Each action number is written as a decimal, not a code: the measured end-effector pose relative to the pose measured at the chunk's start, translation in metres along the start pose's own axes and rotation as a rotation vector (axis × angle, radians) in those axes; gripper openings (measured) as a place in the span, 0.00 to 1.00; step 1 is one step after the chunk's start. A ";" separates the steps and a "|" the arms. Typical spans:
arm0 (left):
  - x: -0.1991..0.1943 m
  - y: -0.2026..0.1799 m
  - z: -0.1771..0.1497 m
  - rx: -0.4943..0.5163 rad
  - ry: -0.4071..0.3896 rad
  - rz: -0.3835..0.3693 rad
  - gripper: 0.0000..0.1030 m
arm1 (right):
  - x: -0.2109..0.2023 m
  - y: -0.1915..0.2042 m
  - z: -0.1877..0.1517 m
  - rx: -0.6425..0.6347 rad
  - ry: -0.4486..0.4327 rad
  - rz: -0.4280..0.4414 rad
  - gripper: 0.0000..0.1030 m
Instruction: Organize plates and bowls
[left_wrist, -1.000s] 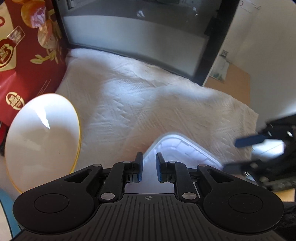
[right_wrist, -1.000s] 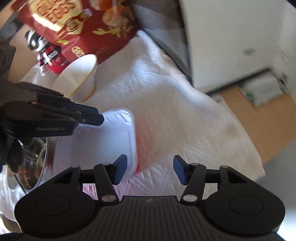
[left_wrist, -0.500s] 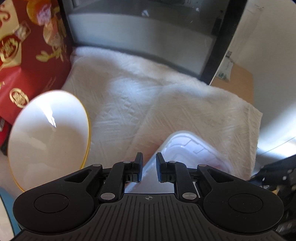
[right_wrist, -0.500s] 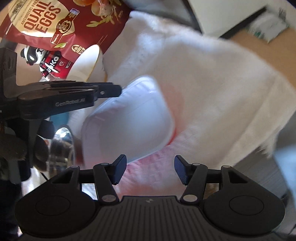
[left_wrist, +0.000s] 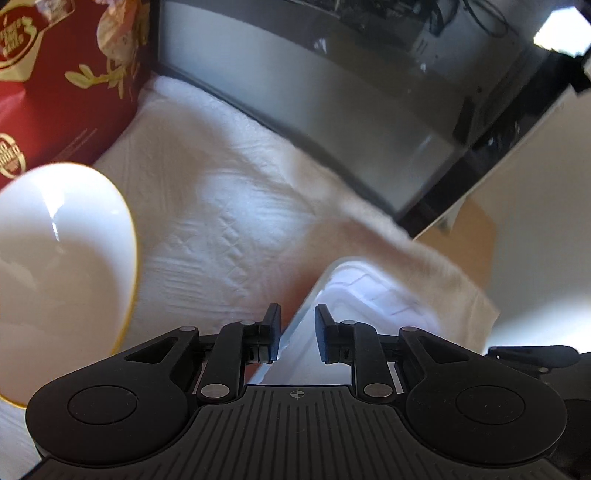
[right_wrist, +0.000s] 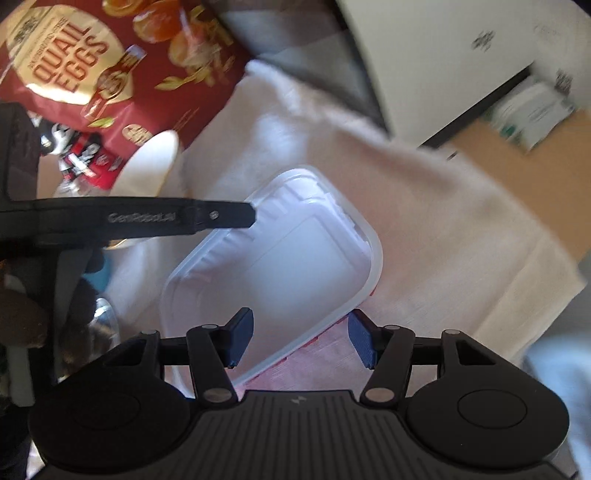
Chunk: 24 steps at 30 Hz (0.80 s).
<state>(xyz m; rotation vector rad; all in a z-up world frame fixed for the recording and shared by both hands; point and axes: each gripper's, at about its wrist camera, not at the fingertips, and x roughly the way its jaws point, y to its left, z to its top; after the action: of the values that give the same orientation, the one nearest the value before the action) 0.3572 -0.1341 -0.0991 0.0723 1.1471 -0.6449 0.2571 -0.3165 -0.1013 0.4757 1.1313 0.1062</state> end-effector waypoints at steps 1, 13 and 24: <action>-0.005 0.001 -0.001 -0.012 -0.013 -0.004 0.22 | -0.003 -0.001 0.002 -0.018 -0.008 -0.020 0.57; -0.161 0.049 -0.084 -0.278 -0.308 0.139 0.22 | -0.038 0.073 0.011 -0.466 -0.239 -0.055 0.63; -0.220 0.101 -0.207 -0.630 -0.362 0.422 0.22 | 0.041 0.188 -0.016 -0.753 -0.004 0.177 0.76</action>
<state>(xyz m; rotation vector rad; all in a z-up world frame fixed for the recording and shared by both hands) 0.1827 0.1223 -0.0253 -0.3218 0.8987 0.0942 0.2899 -0.1304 -0.0632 -0.1001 0.9583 0.6587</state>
